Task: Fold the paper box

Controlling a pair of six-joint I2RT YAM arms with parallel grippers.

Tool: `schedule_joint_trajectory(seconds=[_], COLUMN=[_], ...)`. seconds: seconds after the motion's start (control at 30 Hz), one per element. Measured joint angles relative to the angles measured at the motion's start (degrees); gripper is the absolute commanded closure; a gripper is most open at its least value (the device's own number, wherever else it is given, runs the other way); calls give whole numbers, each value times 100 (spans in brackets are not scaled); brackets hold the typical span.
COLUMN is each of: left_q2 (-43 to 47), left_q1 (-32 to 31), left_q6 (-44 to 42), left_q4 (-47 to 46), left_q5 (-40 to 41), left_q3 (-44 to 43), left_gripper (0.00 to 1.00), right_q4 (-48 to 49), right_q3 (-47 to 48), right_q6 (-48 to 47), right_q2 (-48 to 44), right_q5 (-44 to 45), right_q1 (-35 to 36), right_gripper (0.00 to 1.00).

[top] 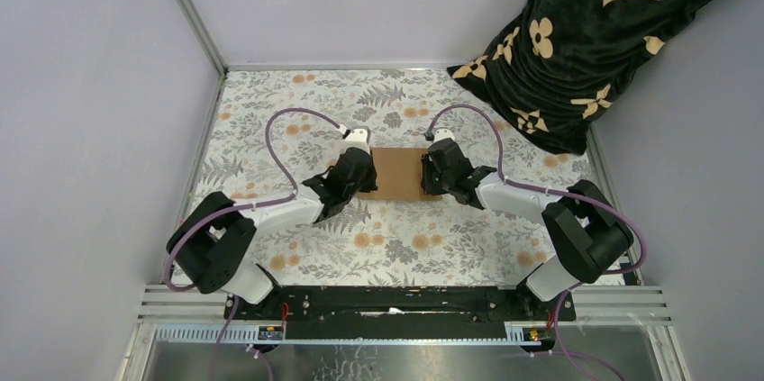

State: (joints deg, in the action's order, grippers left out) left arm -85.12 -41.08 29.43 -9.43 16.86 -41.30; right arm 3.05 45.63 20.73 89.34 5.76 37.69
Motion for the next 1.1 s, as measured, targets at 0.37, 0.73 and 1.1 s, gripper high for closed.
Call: schedule_joint_trajectory(seconds=[0.37, 0.73, 1.1], left_q2=[-459, -581, 769], left_q1=[0, 4, 11], left_q6=[70, 289, 170], left_q4=[17, -127, 702], left_q5=[-37, -50, 22], left_q3=[-2, 9, -103], left_gripper=[79, 70, 35], right_q4=[-4, -107, -216], right_q3=[0, -7, -146], right_q6=[-7, -7, -127], right_q2=[-2, -63, -1488], right_q5=[-7, -48, -33], right_q1=[-2, -22, -55], right_gripper=[75, 70, 23])
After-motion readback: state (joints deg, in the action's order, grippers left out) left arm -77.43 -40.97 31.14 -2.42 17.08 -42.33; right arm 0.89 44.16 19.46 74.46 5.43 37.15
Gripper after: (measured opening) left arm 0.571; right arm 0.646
